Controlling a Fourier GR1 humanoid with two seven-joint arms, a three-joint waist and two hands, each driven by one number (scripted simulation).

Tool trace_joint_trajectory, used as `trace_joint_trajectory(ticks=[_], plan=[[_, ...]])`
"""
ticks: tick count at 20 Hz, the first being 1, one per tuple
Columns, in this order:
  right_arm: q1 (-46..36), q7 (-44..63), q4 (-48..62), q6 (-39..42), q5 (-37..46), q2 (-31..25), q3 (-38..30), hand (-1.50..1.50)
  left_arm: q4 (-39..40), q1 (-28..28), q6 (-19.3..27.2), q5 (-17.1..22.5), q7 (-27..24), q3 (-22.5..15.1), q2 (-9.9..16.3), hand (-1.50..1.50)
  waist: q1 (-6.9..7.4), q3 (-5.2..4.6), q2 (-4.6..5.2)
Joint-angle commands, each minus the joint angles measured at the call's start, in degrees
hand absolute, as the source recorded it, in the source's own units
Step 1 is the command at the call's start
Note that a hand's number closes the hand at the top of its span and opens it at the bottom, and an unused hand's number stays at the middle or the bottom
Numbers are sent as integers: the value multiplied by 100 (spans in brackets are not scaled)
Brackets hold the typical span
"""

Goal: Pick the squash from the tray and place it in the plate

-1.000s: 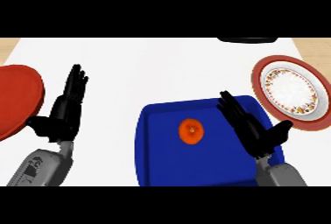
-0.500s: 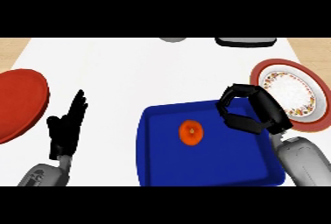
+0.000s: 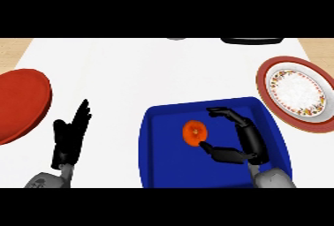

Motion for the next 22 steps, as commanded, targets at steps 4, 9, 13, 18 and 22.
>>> trace_joint_trajectory(ticks=[4,9,13,18,22], plan=[[-298,10,438,107,1303,-615,596,-150,-62,-44,-65,-93,242,53,68,0,15,-11,-5],[-1009,1539,59,-23,2317,-1032,753,-150,-300,174,-169,-56,228,44,83,0,52,-18,-26],[-1139,2689,-503,627,2789,-1105,1246,-150,-89,22,-77,-237,87,69,-68,0,-20,-20,-22],[-1564,3838,-544,1984,2597,-1108,1493,-150,-252,142,25,-292,298,15,-154,0,15,-17,-23],[-1697,4098,-322,2558,2541,-928,1471,-150,-425,63,50,-472,596,59,-64,0,17,-9,-10]])
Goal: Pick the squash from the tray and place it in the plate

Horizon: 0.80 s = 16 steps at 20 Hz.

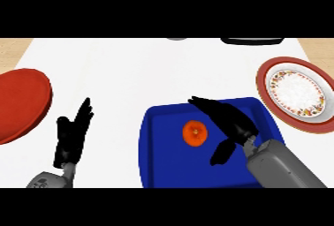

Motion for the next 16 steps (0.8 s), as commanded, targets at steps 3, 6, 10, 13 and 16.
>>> trace_joint_trajectory(ticks=[3,6,10,13,16], plan=[[-191,174,624,560,353,431,-119,-150,273,35,-233,-165,-259,276,-132,0,0,5,17],[-304,312,736,844,541,666,-243,-150,28,240,-242,-290,-249,285,-278,0,4,5,13],[73,97,342,1188,807,562,-598,-150,-407,375,-467,-445,224,478,-235,0,-13,6,7],[-102,69,587,1362,1024,909,-709,-150,-298,178,-641,-558,353,604,-356,0,-11,6,10],[125,-497,972,1080,1296,873,-791,-150,-161,129,-642,-650,291,692,-525,0,-13,6,14]])
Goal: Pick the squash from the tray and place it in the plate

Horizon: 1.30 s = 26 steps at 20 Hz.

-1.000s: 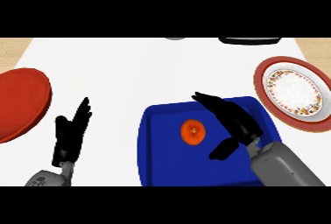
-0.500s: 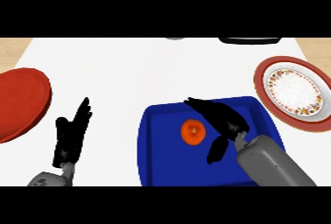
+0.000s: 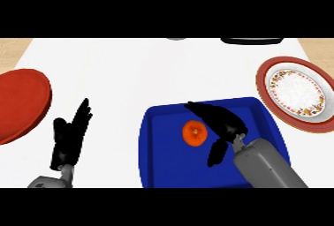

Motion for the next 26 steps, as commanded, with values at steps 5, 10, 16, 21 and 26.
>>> trace_joint_trajectory(ticks=[5,10,16,21,26], plan=[[221,-475,235,254,482,143,-419,-150,253,77,-391,-202,-239,421,-215,0,-12,0,1],[-11,-588,953,-57,977,794,-406,-150,287,-29,-452,-387,-111,518,-428,0,0,0,5],[-23,-1085,950,16,1237,444,-565,150,23,-115,-295,-740,211,389,-617,0,-12,1,2],[-418,-1666,1725,-445,1625,650,-731,150,-322,151,-426,-829,237,472,-623,0,10,1,3],[-602,-1737,1953,-1190,1992,722,-919,150,65,84,-577,-714,-5,731,-652,0,19,1,12]])
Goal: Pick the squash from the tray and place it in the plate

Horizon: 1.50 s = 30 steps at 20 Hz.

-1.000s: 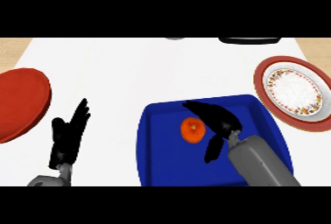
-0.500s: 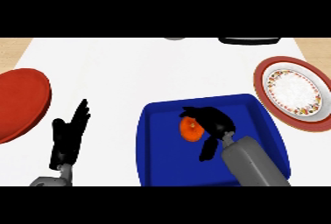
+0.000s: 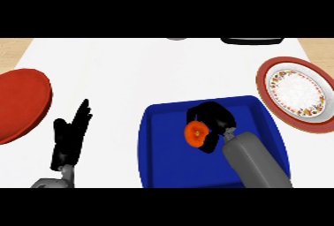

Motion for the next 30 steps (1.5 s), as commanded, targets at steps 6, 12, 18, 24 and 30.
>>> trace_joint_trajectory(ticks=[6,12,18,24,30], plan=[[-587,813,365,-1010,99,-340,-1305,150,132,-200,-80,3,32,134,11,0,-10,2,27],[-732,817,803,-2265,379,-750,-1850,150,-38,-125,-136,-30,110,152,81,0,27,4,18],[-1087,1202,-255,-2498,200,-1156,-2398,150,-49,-100,-83,-28,186,166,-10,0,-60,0,-8],[-876,1937,-867,-2505,349,-1396,-2713,150,-563,57,-105,-110,473,198,134,0,-21,1,-16],[-889,1520,-3,-2856,48,-1716,-3281,150,162,-189,-134,-160,100,220,-186,0,-1,1,15]])
